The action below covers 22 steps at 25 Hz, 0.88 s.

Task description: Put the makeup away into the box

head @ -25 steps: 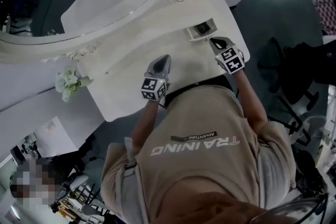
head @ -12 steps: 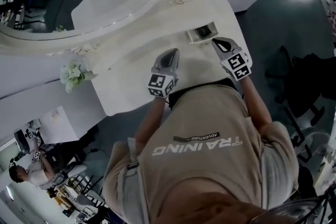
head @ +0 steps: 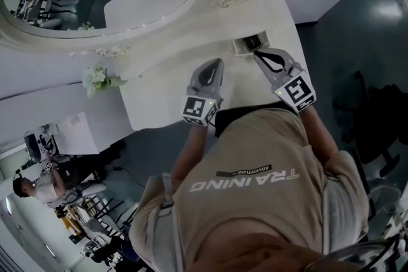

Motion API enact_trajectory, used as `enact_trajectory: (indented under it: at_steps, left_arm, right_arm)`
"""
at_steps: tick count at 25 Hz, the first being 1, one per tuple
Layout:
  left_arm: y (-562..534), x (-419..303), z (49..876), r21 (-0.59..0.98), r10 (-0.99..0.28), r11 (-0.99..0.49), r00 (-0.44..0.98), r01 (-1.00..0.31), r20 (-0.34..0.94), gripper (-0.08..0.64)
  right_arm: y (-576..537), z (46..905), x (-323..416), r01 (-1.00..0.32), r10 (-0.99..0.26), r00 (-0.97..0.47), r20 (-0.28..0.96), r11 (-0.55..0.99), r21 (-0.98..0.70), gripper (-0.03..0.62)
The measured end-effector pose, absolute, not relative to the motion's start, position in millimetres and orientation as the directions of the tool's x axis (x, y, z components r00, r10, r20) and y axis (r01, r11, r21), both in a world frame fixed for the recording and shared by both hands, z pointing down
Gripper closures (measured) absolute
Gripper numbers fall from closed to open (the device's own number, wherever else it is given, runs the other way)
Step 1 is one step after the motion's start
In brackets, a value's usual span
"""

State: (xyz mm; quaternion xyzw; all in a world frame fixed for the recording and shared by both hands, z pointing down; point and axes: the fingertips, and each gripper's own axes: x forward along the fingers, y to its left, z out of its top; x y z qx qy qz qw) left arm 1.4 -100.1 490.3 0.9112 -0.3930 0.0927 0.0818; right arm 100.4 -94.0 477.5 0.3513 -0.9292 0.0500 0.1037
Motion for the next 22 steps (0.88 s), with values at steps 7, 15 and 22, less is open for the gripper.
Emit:
enact_trajectory:
  at_steps: [7, 15, 22]
  left_arm:
    - [-93.9, -6.5, 477.0, 0.051, -0.723, -0.658, 0.65, -0.751, 0.237, 0.56]
    - [-86.4, 8.7, 546.6, 0.011, -0.666, -0.698, 0.654, -0.716, 0.359, 0.56]
    - [-98.7, 35.2, 631.1, 0.043, -0.627, -0.679, 0.609, -0.733, 0.487, 0.56]
  right_arm:
    - [-96.2, 481.2, 100.2, -0.665, -0.646, -0.72, 0.254, 0.747, 0.014, 0.589]
    - [-88.2, 526.5, 129.1, -0.723, -0.735, -0.614, 0.288, 0.67, 0.168, 0.589]
    - [-96.2, 608.3, 177.1, -0.789, -0.75, -0.554, 0.361, 0.611, 0.059, 0.589]
